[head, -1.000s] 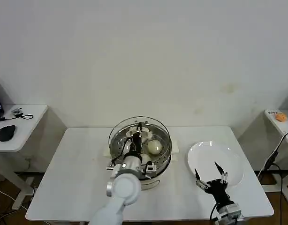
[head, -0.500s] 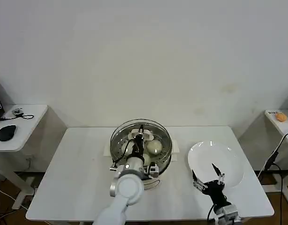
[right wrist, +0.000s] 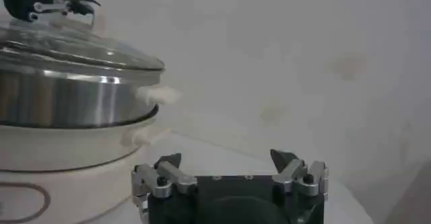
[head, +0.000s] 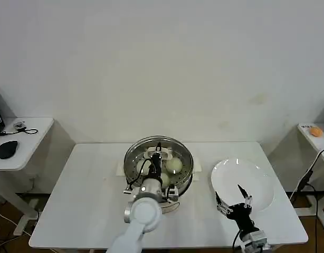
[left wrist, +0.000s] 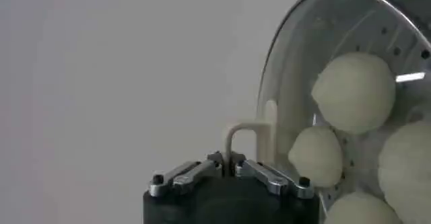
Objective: Take steamed baozi put them in steamer then cover it.
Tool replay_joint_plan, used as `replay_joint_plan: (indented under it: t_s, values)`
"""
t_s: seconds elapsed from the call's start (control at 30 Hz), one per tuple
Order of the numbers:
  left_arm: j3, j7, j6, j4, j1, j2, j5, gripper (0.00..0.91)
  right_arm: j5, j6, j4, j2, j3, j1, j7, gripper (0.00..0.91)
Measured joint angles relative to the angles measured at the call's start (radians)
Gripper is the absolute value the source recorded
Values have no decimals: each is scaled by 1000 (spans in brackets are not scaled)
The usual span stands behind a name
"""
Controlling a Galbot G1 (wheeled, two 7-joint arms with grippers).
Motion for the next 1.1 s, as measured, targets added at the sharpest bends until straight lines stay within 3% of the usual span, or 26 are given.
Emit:
replay_joint_plan:
  t_s: [0.67, 0.7, 0.73, 1.1]
  values:
    - [8, -5, -9, 12, 10, -18, 0, 0, 3, 2, -7, -1, -12, 6, -3, 907]
    - [8, -6, -10, 13, 10, -19, 0, 91, 3, 2, -7, 0, -13, 7, -3, 907]
    - [8, -6, -11, 14, 10, -20, 0, 907, 3, 2, -7, 0, -14, 7, -3, 907]
    - [5, -18, -15, -2, 30, -13, -10, 907, -2, 3, -9, 2, -19, 5, -3, 907]
